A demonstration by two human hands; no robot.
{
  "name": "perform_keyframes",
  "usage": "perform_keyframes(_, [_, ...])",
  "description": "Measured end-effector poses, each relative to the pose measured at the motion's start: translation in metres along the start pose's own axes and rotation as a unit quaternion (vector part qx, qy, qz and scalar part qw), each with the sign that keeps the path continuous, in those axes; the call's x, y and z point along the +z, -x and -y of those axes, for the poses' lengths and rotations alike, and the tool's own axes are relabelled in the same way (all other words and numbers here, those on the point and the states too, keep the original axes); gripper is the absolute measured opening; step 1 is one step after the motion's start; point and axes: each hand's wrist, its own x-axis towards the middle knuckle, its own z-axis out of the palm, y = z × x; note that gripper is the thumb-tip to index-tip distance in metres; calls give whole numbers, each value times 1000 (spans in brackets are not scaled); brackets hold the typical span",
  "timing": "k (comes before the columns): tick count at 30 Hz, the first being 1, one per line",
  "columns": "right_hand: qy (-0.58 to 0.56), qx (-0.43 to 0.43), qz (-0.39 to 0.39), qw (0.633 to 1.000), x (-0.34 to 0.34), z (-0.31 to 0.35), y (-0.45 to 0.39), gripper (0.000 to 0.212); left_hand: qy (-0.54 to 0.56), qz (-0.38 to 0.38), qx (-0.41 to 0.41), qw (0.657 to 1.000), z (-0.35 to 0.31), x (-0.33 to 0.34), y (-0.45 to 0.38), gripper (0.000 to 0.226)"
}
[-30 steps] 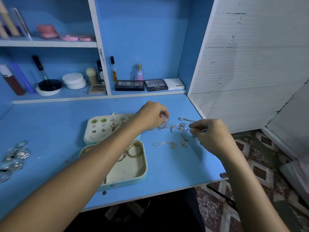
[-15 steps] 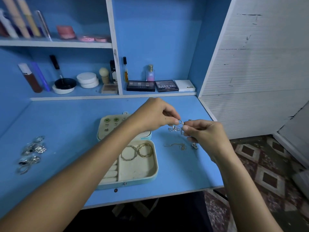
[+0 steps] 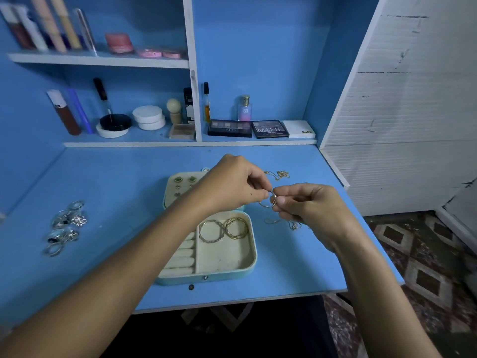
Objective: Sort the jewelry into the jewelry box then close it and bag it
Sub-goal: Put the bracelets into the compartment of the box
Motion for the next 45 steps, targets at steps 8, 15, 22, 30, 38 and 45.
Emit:
perform_keyframes(8, [36, 13, 42, 998, 18, -3, 6, 10, -16, -8, -26, 999, 6, -6, 28, 9])
perform_keyframes(15, [318, -85, 80, 941, 28, -2, 23, 6, -137, 15, -81, 987, 8, -6, 58, 12])
perform_keyframes(22, [524, -129, 166, 825, 48, -3, 29, 14, -183, 14, -135, 974, 10, 8, 80, 5])
perform_keyframes(30, [597, -141, 162, 773, 61, -3, 26, 19, -249, 11, -158, 955, 8, 15, 80, 11])
perform_keyframes(38, [595, -130, 167, 776, 62, -6, 22, 20, -228, 45, -109, 967, 18, 12, 85, 12])
perform_keyframes(45, [604, -147, 167, 766, 61, -7, 18, 20, -211, 106, -42, 971, 26, 3, 90, 15])
